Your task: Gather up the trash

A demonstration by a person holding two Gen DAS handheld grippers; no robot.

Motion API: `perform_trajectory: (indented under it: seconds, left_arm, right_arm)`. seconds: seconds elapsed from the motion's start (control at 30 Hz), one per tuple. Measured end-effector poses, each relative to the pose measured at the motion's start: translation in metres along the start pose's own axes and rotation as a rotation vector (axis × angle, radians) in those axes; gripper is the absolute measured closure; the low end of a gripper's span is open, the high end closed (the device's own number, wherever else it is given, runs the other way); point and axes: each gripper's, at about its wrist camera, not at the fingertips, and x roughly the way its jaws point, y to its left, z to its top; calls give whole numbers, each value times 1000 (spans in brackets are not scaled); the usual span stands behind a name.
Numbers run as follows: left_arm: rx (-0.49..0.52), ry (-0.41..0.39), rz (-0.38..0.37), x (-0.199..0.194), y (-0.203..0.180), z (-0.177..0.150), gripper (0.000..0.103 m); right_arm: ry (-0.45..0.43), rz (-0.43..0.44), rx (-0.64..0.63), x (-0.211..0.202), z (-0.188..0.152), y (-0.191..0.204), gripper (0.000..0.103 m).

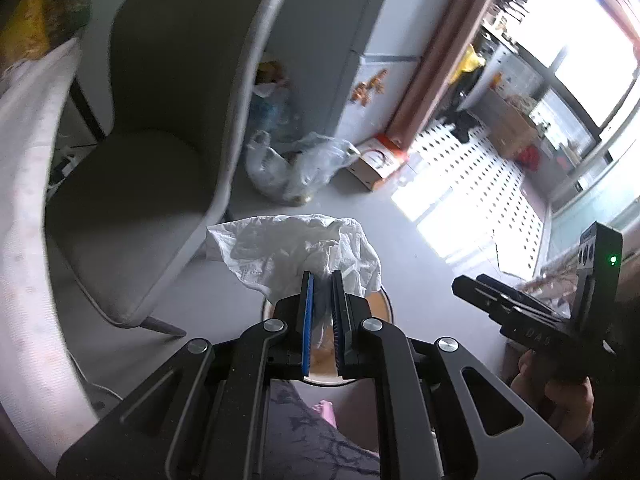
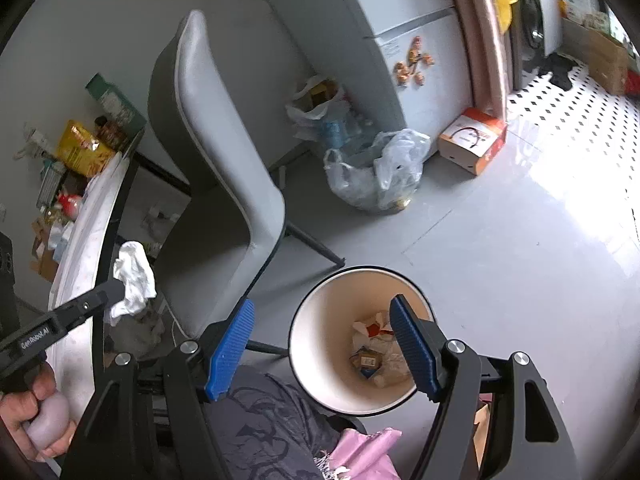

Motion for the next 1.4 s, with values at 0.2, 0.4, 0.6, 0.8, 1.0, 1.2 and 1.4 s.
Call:
perform_trajectory:
  seconds: [0.2,0.4,0.6,0.8,1.0,1.2,1.4]
  left_arm:
    - [34,48,-84,19,-23,3,80]
    - [28,25,-77,16,-25,2,33]
    - [-14,-11,-61,-4,-3,-1,22]
    - [-59,-83,-40,-42,20,-9,14]
    - [-101,-184,2,-86,41,-17,8]
    - [-165,-289,79,-135,65,-28,6]
    - [-191,-388,130,-181,82,-38,6]
  right_arm:
    - [-34,-29,40,-15,3,-22,33]
    - [-36,-39,54,-17,1,-27,33]
    - [-30,-23,32,-15,2,-11,33]
    - [-43,8,-43,-22,5,27,27]
    - [-88,23,-108,-40,8,64,9]
    - [-101,11,-130,-57,9,93,8]
    - [-154,30,-181,-86,9,128,8]
